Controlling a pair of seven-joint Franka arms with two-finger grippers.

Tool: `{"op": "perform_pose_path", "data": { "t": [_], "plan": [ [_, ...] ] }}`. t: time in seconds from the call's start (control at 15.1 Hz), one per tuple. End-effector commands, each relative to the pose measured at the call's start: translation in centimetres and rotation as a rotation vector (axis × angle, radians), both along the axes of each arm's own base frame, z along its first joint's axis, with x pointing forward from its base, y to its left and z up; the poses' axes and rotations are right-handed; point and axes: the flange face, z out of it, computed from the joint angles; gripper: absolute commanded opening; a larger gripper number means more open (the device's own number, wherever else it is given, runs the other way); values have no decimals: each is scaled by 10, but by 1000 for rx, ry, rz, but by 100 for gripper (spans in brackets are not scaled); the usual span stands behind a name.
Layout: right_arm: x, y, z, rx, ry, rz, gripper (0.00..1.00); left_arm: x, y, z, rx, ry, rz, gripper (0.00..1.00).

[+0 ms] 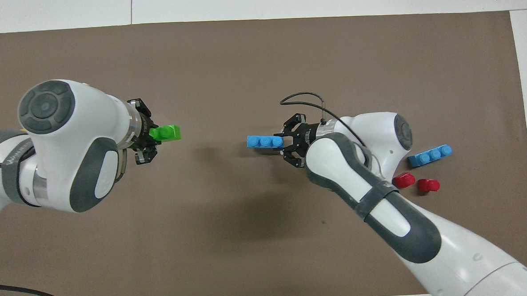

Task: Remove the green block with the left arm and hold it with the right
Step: 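Carry the blue brick with the right gripper while the left gripper holds green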

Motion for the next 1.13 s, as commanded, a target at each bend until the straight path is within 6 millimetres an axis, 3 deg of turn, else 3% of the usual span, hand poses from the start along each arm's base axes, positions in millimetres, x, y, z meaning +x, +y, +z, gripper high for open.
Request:
{"op": "perform_pose_path", "data": {
  "t": [0.0,0.2,0.4,0.6,0.73,1.06],
  "plan": [
    [24,-70,30,-25,1,87,0,7,43,-2,19,11,-111,0],
    [45,-146,48,-49,12,144,0,12,84,-10,30,19,-215,0],
    [45,-208,39,-50,-4,125,0,17,112,-24,39,15,-289,0],
    [34,-245,22,-57,-7,123,0,29,128,-42,49,-4,-347,0],
    [28,-269,12,-55,2,100,0,35,149,-53,57,-18,-374,0],
    [12,-306,-6,-51,1,97,0,50,181,-83,80,-41,-437,0]
  ]
}}
